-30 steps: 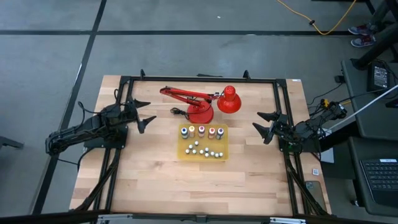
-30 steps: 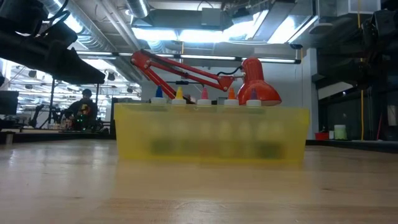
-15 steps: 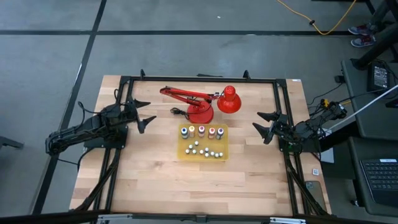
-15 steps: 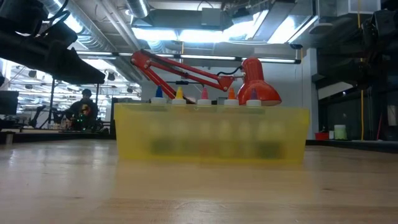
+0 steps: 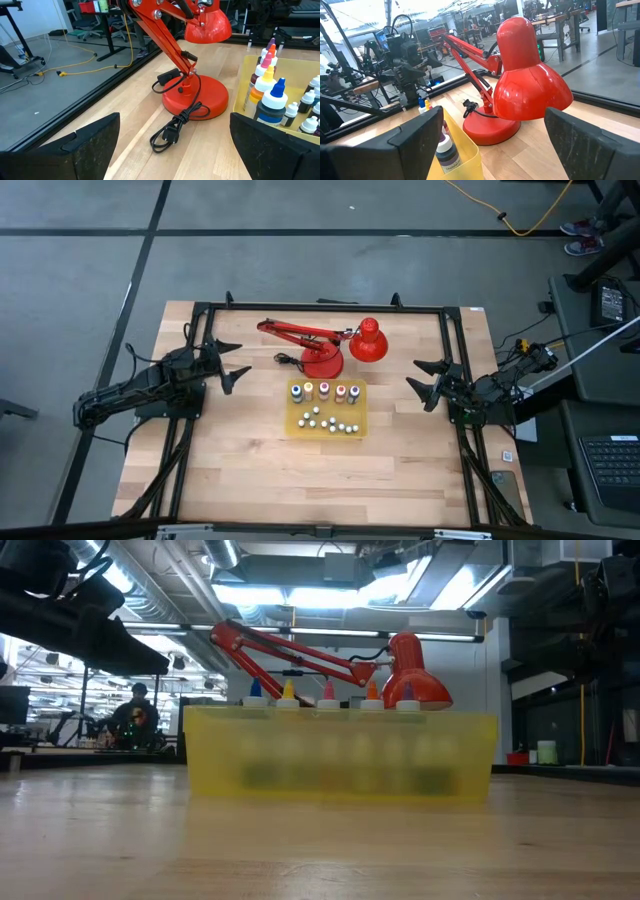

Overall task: Pick & Place food coloring
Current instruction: Return to home position

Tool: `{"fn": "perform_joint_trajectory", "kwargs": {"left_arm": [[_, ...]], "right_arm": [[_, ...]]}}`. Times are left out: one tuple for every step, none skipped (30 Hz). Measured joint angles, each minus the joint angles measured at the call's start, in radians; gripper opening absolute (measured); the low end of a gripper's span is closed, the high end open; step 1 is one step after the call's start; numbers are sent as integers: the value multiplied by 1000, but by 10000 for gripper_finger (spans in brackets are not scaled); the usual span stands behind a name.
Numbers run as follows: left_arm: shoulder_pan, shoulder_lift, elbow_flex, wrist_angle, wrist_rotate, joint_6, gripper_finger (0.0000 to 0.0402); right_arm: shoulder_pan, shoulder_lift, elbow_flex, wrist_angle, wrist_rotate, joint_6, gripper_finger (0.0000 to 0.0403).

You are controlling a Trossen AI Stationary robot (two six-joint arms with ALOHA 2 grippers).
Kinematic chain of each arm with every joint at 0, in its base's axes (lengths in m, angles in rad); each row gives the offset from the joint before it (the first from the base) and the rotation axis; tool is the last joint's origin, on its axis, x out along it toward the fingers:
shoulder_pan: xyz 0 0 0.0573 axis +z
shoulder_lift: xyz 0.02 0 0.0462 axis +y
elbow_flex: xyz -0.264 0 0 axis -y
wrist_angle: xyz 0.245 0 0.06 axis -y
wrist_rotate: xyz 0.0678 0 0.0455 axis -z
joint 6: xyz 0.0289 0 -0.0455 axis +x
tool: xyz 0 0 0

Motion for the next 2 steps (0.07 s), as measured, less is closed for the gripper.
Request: {"fn": "perform_joint_trajectory", "kwargs": {"left_arm": [[0, 0, 0, 0, 0, 0, 366], [0, 0, 0, 0, 0, 0, 366]], "right_arm": [[0, 0, 0, 0, 0, 0, 347], [0, 0, 0, 0, 0, 0, 347]]}}
